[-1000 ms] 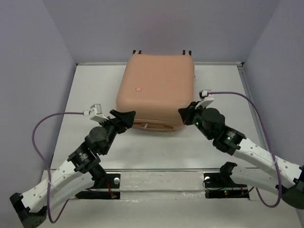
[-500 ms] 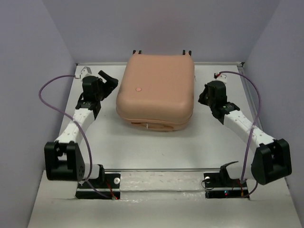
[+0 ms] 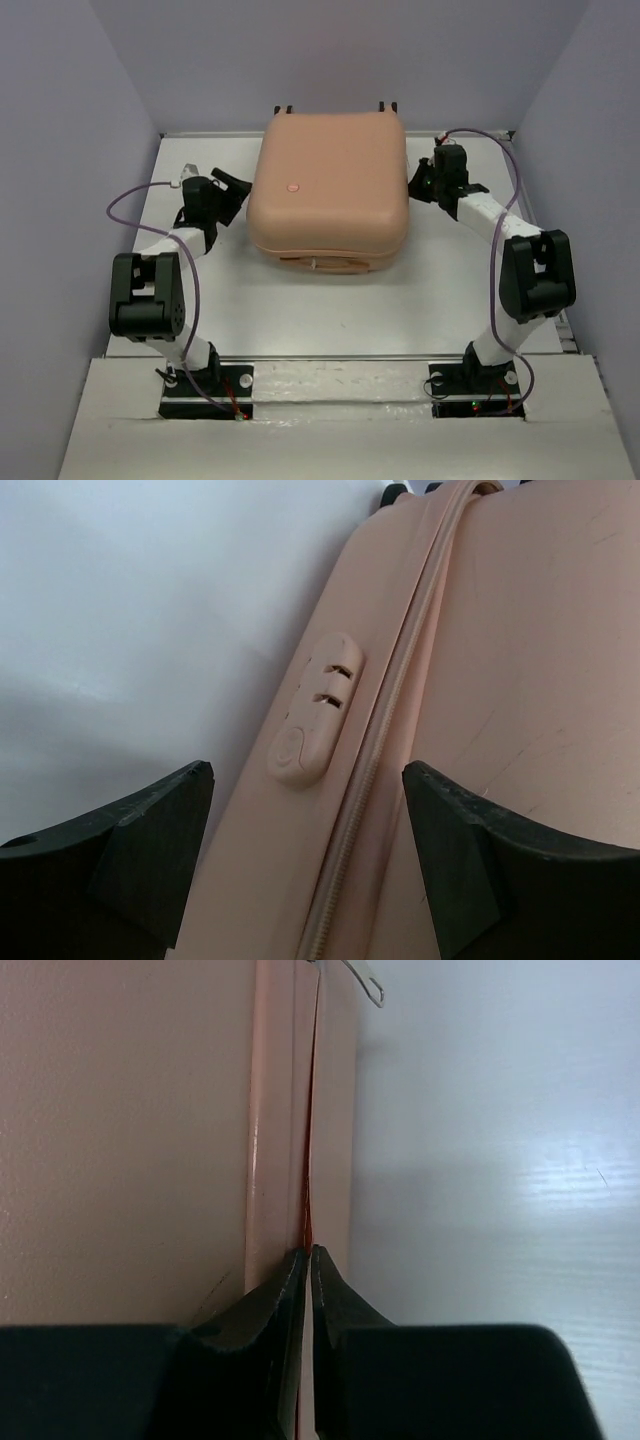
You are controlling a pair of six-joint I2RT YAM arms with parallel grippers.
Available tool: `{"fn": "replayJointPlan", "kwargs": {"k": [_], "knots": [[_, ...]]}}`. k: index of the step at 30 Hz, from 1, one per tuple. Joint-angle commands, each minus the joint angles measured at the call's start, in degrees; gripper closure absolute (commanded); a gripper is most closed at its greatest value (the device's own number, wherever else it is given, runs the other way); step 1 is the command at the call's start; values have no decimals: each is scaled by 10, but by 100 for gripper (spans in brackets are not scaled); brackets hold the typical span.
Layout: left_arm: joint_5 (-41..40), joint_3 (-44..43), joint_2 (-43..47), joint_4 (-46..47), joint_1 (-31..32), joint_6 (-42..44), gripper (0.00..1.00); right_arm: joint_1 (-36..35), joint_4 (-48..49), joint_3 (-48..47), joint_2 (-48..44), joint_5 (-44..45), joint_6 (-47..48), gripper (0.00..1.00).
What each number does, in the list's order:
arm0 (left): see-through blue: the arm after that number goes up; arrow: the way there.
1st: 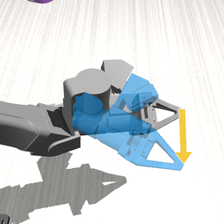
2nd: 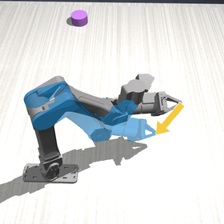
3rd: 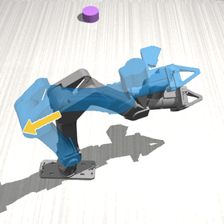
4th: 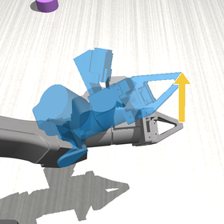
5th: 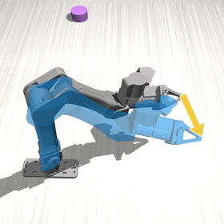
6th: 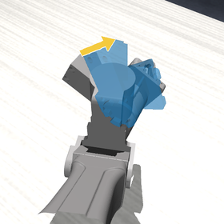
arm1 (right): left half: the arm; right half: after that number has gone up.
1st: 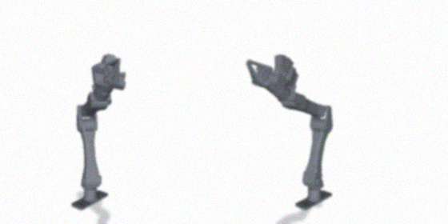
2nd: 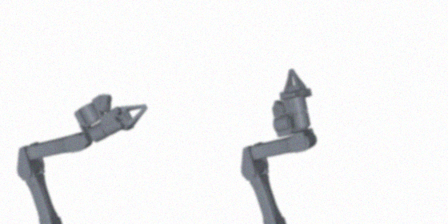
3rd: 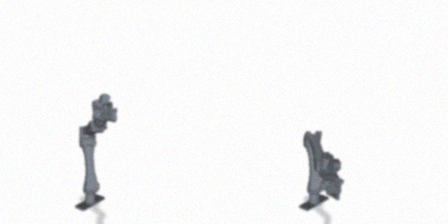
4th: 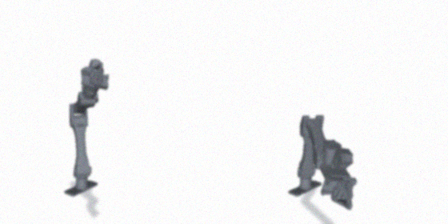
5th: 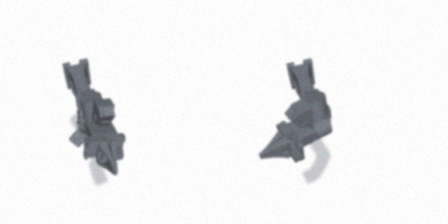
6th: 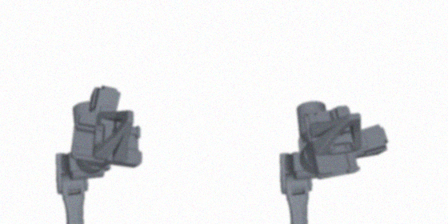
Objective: Pack the luggage
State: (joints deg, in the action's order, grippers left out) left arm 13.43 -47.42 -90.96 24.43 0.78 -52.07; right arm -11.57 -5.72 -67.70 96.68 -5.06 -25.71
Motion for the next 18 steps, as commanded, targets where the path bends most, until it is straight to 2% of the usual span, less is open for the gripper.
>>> {"fn": "replayJointPlan", "kwargs": {"k": [1, 5, 9, 13, 14, 16, 17, 18], "knots": [[46, 78, 81, 55, 94, 1, 12, -27, 79, -68, 57, -216, -11, 86], [7, 172, 171, 70, 164, -5, 12, -27, 72, -102, 90, -299, 3, 79], [-39, 293, 266, 70, 266, -26, 13, -27, -1, -164, 133, -374, 42, 73], [-97, 345, 347, 70, 352, -79, 14, -27, -44, -226, 163, -412, 72, 65], [-124, 343, 370, 59, 392, -84, 13, -27, -54, -247, 174, -412, 79, 59], [-159, 326, 412, 18, 402, -72, 13, -27, -90, -267, 183, -401, 90, 53], [-185, 291, 434, -50, 401, -59, 12, -27, -95, -275, 185, -391, 94, 47], [-211, 268, 455, -80, 401, -41, 11, -27, -98, -277, 184, -379, 94, 45]]}}
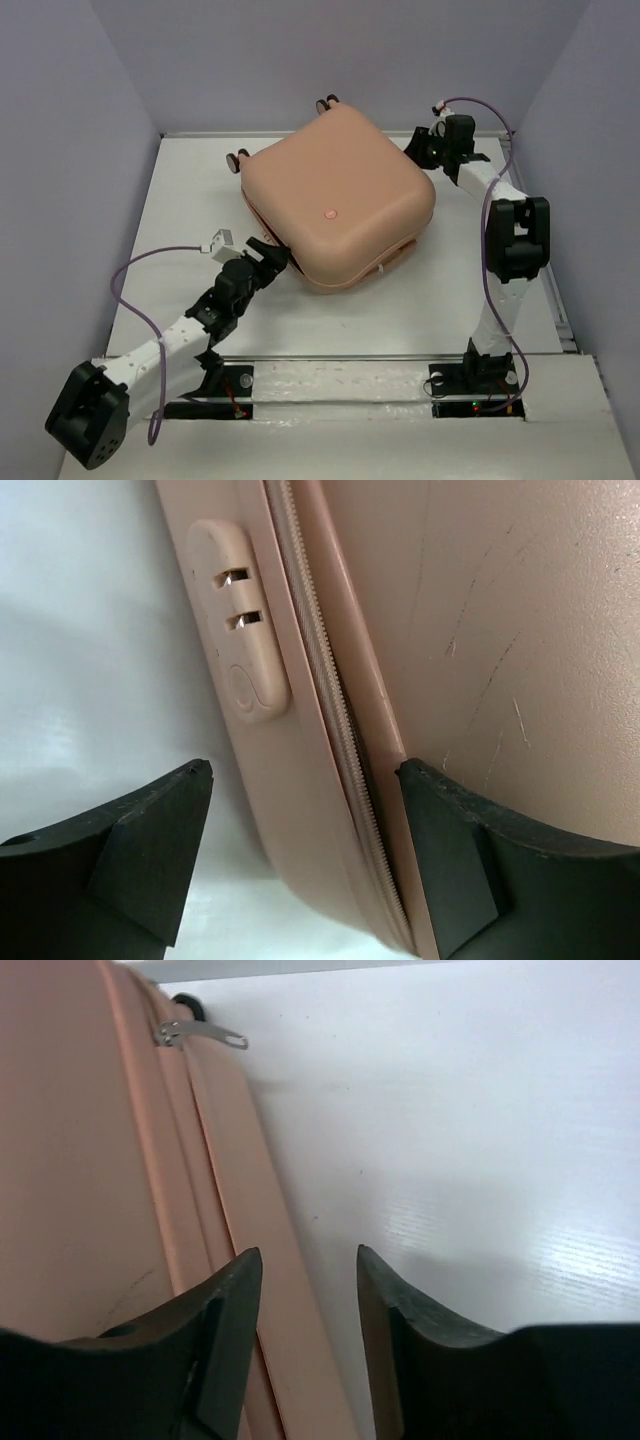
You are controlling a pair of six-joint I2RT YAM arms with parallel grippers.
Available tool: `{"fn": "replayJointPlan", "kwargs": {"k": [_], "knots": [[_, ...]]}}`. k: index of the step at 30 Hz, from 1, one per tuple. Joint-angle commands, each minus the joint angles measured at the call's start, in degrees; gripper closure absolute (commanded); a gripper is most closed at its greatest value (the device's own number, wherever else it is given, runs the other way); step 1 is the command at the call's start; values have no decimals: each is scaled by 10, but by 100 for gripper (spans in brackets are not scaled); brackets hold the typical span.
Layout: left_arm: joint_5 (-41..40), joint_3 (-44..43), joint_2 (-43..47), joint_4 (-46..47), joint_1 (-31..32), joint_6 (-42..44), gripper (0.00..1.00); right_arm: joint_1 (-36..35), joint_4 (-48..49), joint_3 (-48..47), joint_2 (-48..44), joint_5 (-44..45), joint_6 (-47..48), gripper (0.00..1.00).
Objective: Pack the luggage
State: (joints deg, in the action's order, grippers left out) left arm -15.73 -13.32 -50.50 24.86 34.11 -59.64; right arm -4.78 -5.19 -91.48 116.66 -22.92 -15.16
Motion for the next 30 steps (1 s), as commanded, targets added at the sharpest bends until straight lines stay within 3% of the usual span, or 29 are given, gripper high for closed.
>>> {"fn": "replayJointPlan", "kwargs": {"k": [1, 4, 6, 10, 15, 19, 21, 30], "knots": [[51, -95, 74, -114, 68, 56, 10, -95, -107, -41, -17, -181, -13, 43], [-35, -218, 112, -217, 42, 153, 5, -81, -113, -49, -13, -151, -29, 40], [-29, -280, 103, -245, 13, 207, 4, -70, -113, -55, -14, -126, -34, 39], [28, -397, 81, -259, -94, 232, 2, -59, -114, -54, -34, -114, -28, 37], [78, -498, -48, -264, -203, 266, 1, -47, -140, -34, -68, -148, 34, 22], [239, -517, -190, -222, -312, 222, 1, -47, -148, 7, -115, -92, 44, 11], [271, -530, -233, -202, -357, 202, 1, -47, -145, 33, -133, -74, 36, 4], [388, -664, -448, -188, -409, 174, 1, -47, -68, 169, -271, -40, 12, 0]]}}
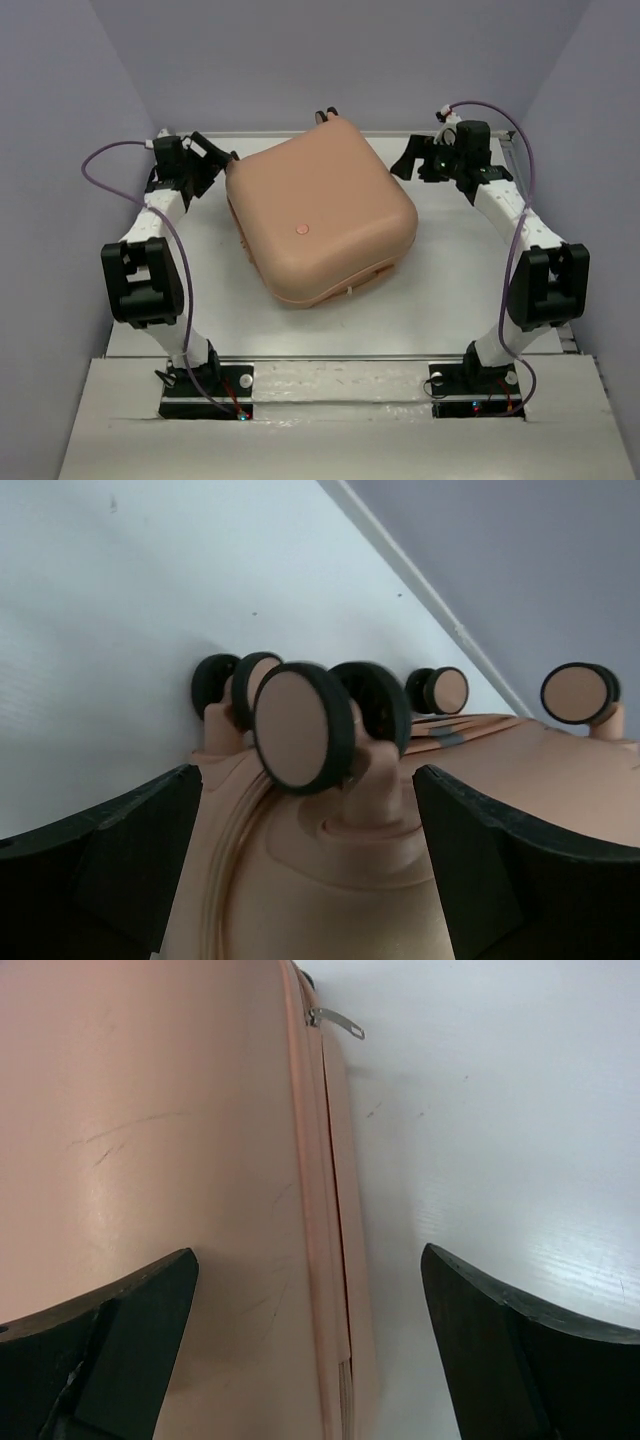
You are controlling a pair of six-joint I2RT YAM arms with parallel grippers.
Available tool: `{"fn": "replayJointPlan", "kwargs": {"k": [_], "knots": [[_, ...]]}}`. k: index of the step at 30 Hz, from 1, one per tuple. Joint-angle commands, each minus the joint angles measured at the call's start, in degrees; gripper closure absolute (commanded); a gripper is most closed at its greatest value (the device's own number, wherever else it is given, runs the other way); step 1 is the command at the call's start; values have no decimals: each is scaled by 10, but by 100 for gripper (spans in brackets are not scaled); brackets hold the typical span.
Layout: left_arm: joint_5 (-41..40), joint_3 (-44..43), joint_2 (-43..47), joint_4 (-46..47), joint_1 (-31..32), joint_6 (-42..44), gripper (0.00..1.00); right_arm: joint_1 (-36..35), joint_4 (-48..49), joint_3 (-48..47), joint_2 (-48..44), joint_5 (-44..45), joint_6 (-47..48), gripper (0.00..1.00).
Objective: Pack the luggage
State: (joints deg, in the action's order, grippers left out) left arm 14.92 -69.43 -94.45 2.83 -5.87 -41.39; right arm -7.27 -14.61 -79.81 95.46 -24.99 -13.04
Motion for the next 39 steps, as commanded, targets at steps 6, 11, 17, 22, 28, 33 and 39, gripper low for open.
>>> {"fn": "replayJointPlan", "kwargs": {"k": [6, 11, 17, 22, 28, 33, 39], "knots": [[170, -154, -114, 77, -13, -66, 1, -22, 63, 133, -124, -39, -22, 0], [189, -165, -166, 101, -5, -99, 1, -22, 79, 167, -149, -36, -25, 0], [195, -176, -195, 126, 2, -128, 1, -22, 82, 170, -163, -40, -27, 0], [204, -191, -213, 153, 11, -156, 9, -22, 85, 175, -164, -32, -27, 0], [218, -183, -217, 211, 16, -205, 59, -22, 91, 198, -178, -29, -29, 0], [211, -153, -161, 256, 15, -223, 94, -22, 98, 220, -186, -17, -40, 0], [207, -158, -75, 264, 16, -243, 94, -22, 123, 258, -174, 16, -65, 0]]}}
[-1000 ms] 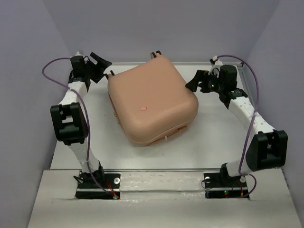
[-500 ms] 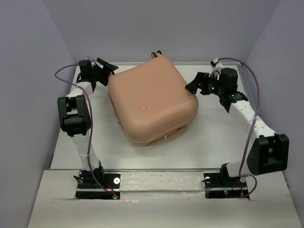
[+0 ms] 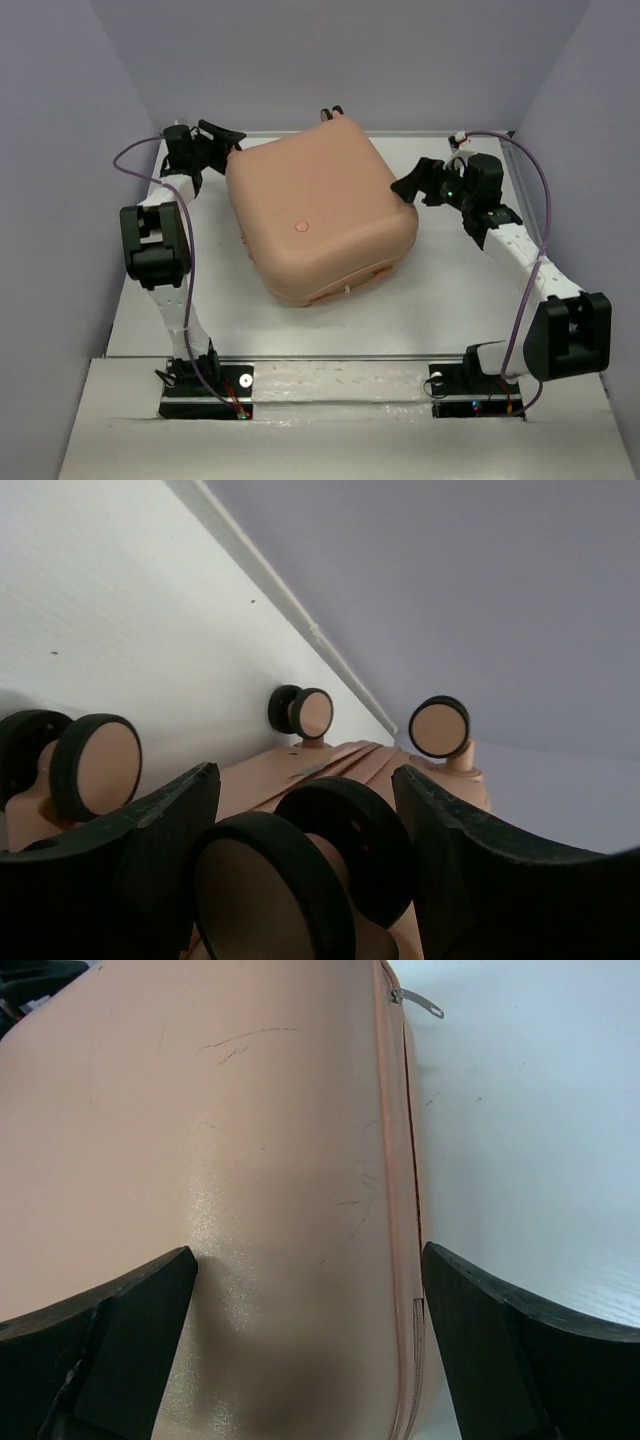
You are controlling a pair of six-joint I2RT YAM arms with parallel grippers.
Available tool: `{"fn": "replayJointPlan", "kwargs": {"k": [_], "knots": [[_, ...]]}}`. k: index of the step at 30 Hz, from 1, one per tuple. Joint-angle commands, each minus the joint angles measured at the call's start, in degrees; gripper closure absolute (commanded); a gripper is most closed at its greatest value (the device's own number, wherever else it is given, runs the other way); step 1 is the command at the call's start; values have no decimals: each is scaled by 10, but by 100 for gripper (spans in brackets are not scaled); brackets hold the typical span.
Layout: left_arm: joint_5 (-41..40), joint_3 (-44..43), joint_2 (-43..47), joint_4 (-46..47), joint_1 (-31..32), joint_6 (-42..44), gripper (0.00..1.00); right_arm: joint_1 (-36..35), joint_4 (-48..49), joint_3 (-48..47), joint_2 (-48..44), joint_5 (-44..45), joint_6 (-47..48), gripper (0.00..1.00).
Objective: Pack the luggage
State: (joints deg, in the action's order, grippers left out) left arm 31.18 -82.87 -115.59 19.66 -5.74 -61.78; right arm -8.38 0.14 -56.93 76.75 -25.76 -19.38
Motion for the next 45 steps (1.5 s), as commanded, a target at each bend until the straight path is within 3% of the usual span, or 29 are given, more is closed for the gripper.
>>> {"fn": "replayJointPlan", "kwargs": {"k": [1, 10, 14, 20, 26, 29, 30, 32, 34, 36, 39, 40, 43, 44, 45], "knots": [[47, -33, 145, 91, 17, -42, 94, -11, -16, 30, 23, 22, -5, 0], [32, -85, 198, -28, 30, -5, 94, -32, -25, -16, 90, 29, 5, 0], [14, -49, 190, -43, 17, 20, 94, -32, -36, -12, 75, 51, 9, 0], [-6, 40, 183, -33, -10, 50, 94, -32, -65, -16, 27, 96, 16, 0], [4, 59, 150, -34, -31, 67, 94, -32, -78, -22, -88, 90, 5, 4], [-2, 56, 136, -35, -34, 74, 94, -60, -90, -22, -143, 68, 0, 16], [-2, 48, 133, -35, -36, 74, 93, -73, -98, -15, -157, 62, 0, 39], [3, 38, 125, -35, -38, 74, 92, -115, -100, 4, -182, 53, 1, 65], [5, 18, 110, -42, -38, 77, 90, -256, -102, 46, -216, 85, 2, 81], [8, 7, 102, -45, -37, 77, 88, -322, -99, 80, -240, 119, -7, 87], [6, -3, 92, -50, -38, 86, 63, -408, -85, 145, -247, 190, -24, 87], [8, -4, 91, -52, -38, 90, 43, -456, -73, 160, -247, 212, -31, 86], [-3, 3, 104, -49, -38, 110, 12, -522, -61, 206, -247, 303, -47, 80], [-17, 4, 120, -50, -38, 119, 8, -531, -41, 218, -246, 316, -51, 76], [-30, 4, 130, -59, -38, 139, 5, -538, -29, 240, -246, 338, -62, 66]]}}
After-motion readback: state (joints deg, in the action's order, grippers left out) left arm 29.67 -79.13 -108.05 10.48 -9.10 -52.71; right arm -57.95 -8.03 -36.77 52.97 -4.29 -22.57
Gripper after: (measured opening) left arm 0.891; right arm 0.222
